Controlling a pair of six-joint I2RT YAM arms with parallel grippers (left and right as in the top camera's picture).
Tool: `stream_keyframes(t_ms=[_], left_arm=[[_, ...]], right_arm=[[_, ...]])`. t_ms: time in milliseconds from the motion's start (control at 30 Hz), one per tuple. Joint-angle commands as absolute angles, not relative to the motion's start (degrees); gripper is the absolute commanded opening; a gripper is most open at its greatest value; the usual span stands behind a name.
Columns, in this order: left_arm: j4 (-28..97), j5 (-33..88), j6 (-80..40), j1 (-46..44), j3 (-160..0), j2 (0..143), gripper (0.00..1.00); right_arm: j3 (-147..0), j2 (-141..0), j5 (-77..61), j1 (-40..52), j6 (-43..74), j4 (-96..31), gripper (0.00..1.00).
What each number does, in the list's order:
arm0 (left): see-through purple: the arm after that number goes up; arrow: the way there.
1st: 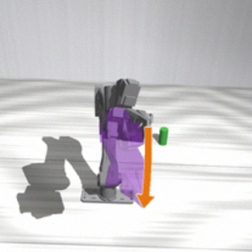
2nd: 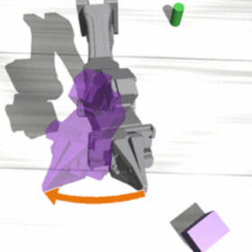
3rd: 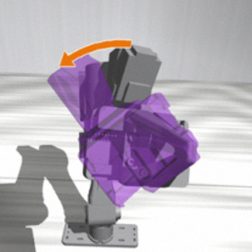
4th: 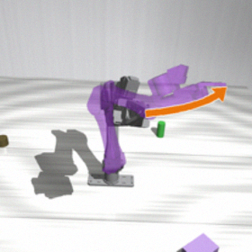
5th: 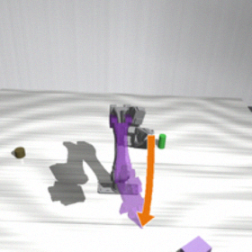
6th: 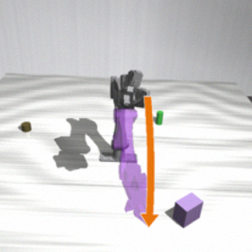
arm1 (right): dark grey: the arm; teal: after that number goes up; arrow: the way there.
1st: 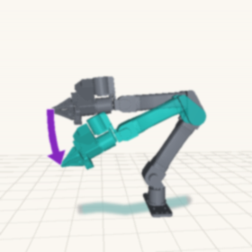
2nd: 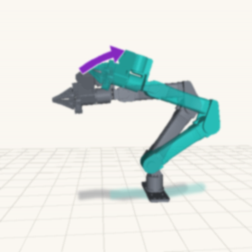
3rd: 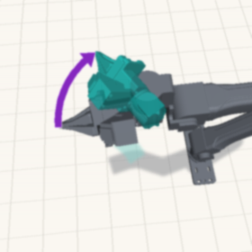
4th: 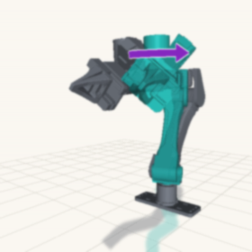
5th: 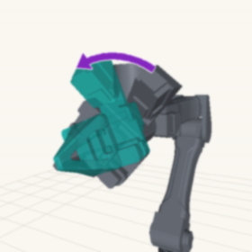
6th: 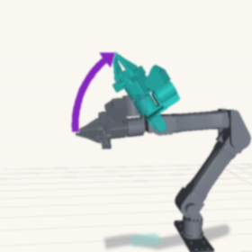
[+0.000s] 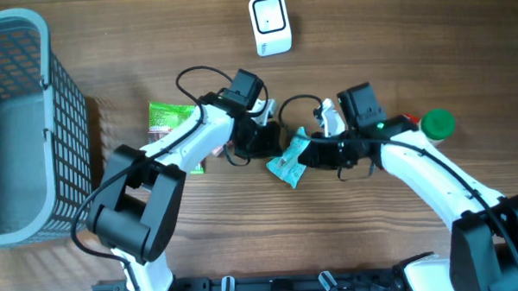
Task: Scan the item barcode
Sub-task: 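Hold the pouch with both grippers and rotate it to expose the barcode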
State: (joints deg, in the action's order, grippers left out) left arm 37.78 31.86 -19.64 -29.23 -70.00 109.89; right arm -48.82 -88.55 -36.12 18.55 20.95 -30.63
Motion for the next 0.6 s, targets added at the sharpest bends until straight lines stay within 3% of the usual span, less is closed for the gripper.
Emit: stream_keyframes(t_ms=[0,267,567], left_arm=[[37.04,30.02,-22.41,-30.76,-69.58,110.61,0.04],[35.99,22.98,-24.91,-33.06,-69.58,110.61,0.04],[34.7,19.18,-24.93,-33.65,-68.47,111.31,0.04]], right_arm=[[-43.77,-89.06,-39.48,18.5,22.37,-24.27,0.04],[-34.74,-89.14,-34.09,18.5,32.38,-12.36,0.04],[-33.19,-89.14,-30.0,18.5,36.42,-12.19,0.04]])
